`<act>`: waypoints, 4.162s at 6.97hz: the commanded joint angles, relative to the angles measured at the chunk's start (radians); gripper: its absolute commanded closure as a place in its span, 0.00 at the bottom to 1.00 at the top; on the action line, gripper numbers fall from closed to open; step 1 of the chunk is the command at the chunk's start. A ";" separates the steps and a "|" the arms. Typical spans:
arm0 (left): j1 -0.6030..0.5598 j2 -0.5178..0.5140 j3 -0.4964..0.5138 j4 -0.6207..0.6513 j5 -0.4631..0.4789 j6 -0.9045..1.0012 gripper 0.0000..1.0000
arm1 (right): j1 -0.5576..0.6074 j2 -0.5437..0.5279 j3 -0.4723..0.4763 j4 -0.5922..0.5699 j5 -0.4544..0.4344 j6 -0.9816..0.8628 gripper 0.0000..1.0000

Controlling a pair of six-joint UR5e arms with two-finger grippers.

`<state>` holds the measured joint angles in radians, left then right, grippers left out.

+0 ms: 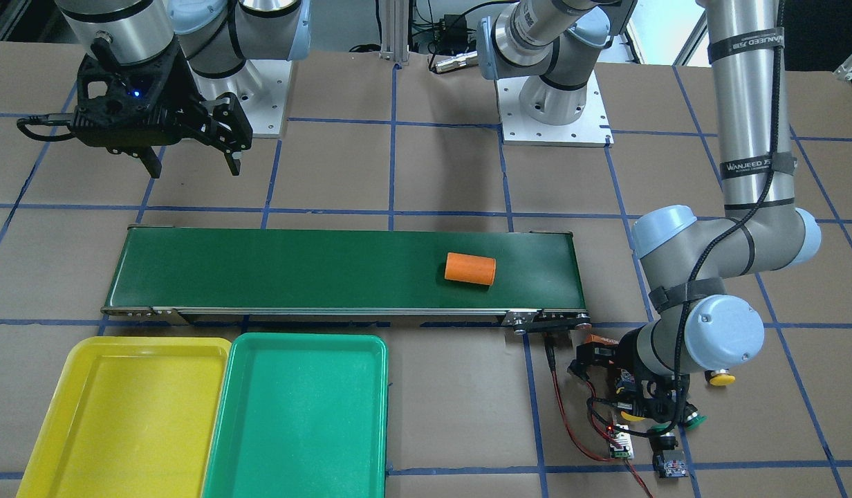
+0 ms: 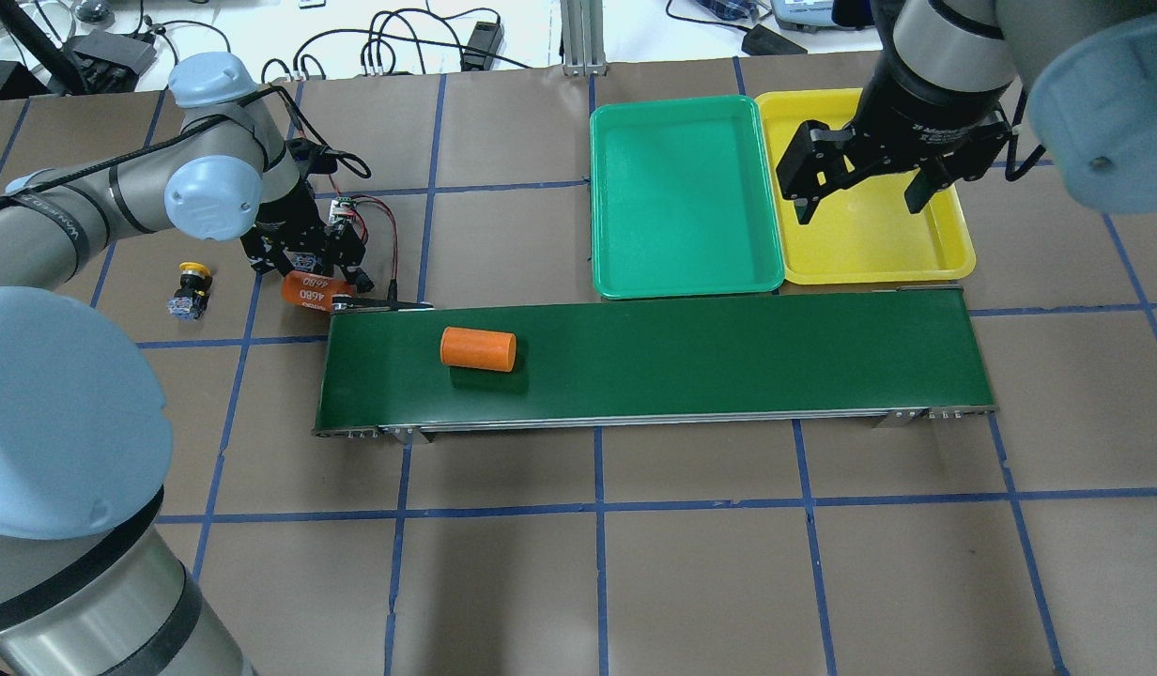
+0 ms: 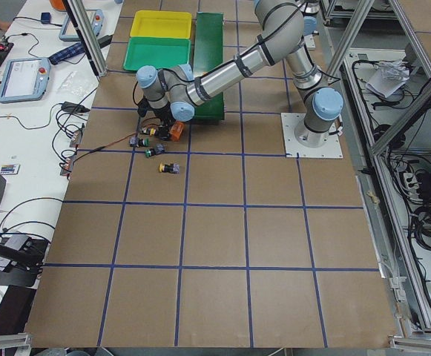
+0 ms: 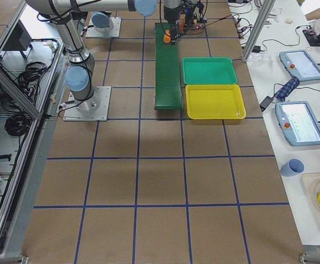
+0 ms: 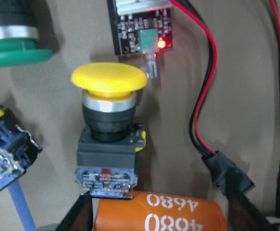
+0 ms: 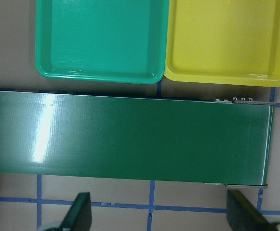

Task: Sort buttons by color to trays

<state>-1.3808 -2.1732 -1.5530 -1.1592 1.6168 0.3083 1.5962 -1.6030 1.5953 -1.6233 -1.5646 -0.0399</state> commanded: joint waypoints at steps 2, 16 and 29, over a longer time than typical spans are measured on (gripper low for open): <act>-0.001 0.012 0.007 -0.033 0.002 0.002 0.00 | 0.001 0.000 0.000 0.000 0.000 0.000 0.00; 0.037 0.162 0.090 -0.245 0.002 0.015 1.00 | 0.001 0.000 0.002 0.000 -0.002 0.000 0.00; -0.129 0.302 -0.220 -0.168 -0.012 -0.143 0.60 | -0.001 0.000 0.002 0.002 -0.003 0.000 0.00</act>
<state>-1.5076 -1.8648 -1.7715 -1.3356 1.6038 0.1649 1.5954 -1.6030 1.5969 -1.6216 -1.5675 -0.0399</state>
